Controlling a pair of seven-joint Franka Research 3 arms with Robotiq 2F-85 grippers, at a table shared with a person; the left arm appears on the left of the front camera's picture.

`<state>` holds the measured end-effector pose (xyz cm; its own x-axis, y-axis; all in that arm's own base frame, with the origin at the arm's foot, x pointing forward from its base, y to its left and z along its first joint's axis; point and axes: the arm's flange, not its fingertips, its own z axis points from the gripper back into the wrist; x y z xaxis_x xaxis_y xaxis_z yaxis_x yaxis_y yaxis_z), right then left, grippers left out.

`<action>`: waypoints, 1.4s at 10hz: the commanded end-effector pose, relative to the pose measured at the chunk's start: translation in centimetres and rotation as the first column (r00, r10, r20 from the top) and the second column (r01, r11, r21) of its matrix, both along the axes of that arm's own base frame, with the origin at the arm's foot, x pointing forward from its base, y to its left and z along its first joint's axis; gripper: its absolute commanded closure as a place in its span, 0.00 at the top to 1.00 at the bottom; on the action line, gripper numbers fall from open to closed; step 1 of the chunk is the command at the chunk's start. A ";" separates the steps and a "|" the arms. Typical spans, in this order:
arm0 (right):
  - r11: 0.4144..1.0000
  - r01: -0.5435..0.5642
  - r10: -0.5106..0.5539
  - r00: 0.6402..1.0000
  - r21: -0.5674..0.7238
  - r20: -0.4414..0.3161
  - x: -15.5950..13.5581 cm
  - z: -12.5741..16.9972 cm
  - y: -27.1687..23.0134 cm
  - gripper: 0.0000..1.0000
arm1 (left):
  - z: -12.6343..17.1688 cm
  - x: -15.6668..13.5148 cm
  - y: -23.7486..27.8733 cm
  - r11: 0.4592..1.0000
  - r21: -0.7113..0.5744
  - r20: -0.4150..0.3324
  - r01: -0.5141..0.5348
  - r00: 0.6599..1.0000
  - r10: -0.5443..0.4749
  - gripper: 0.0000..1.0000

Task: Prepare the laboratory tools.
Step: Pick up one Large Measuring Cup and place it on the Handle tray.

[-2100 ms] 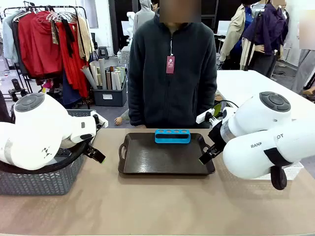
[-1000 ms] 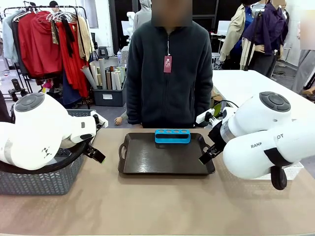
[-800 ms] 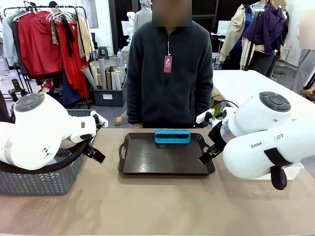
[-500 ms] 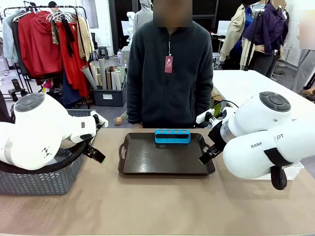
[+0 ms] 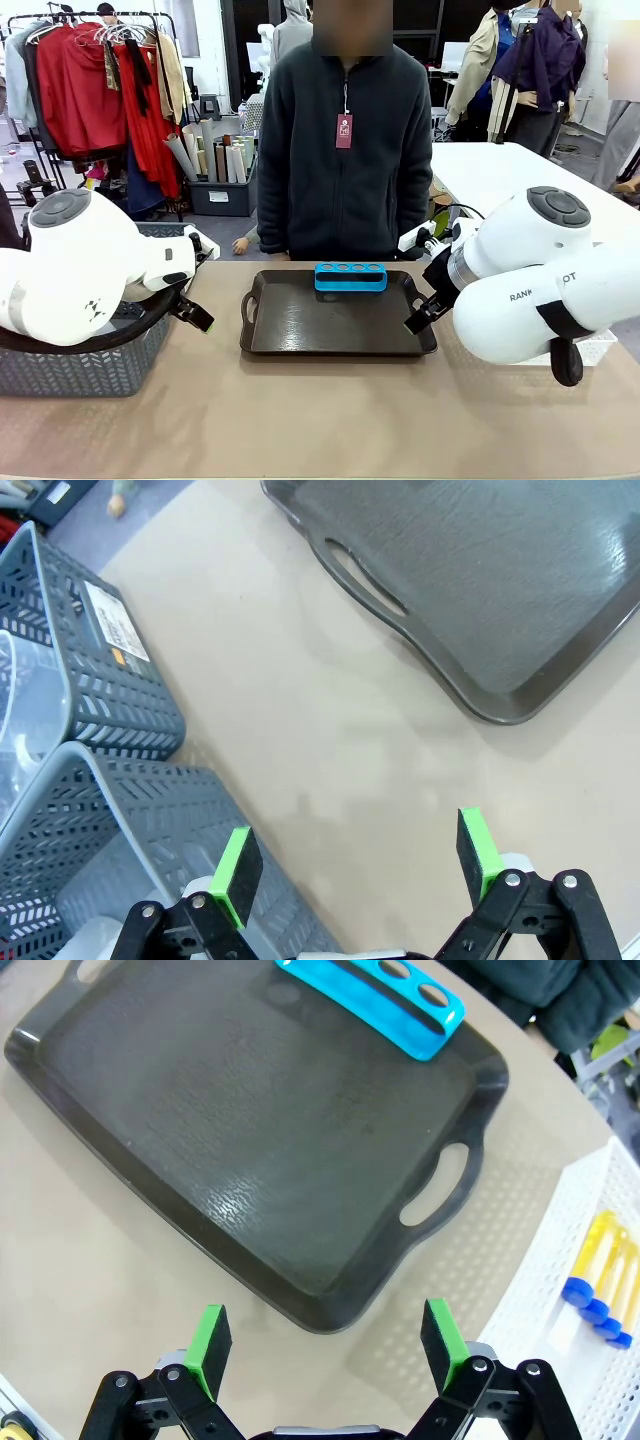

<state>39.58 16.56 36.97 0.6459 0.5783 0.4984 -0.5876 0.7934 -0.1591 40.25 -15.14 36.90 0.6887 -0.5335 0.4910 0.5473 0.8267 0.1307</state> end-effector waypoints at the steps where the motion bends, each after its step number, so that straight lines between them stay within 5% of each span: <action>1: 0.998 0.005 -0.005 1.000 -0.068 0.002 -0.7 0.6 0.1 1.00 | 1.1 -0.2 -0.1 0.999 0.017 -0.043 0.033 0.999 -0.032 1.00; 6: 0.980 0.036 -0.038 0.999 -0.194 -0.007 -2.7 1.8 1.1 1.00 | 5.7 -0.5 -0.7 0.995 -0.041 -0.115 0.095 0.988 -0.099 1.00; 14: 0.986 0.000 -0.002 1.000 -0.165 -0.015 -1.6 1.9 0.1 1.00 | 5.9 -0.8 -1.5 0.996 -0.034 -0.109 0.083 0.990 -0.086 1.00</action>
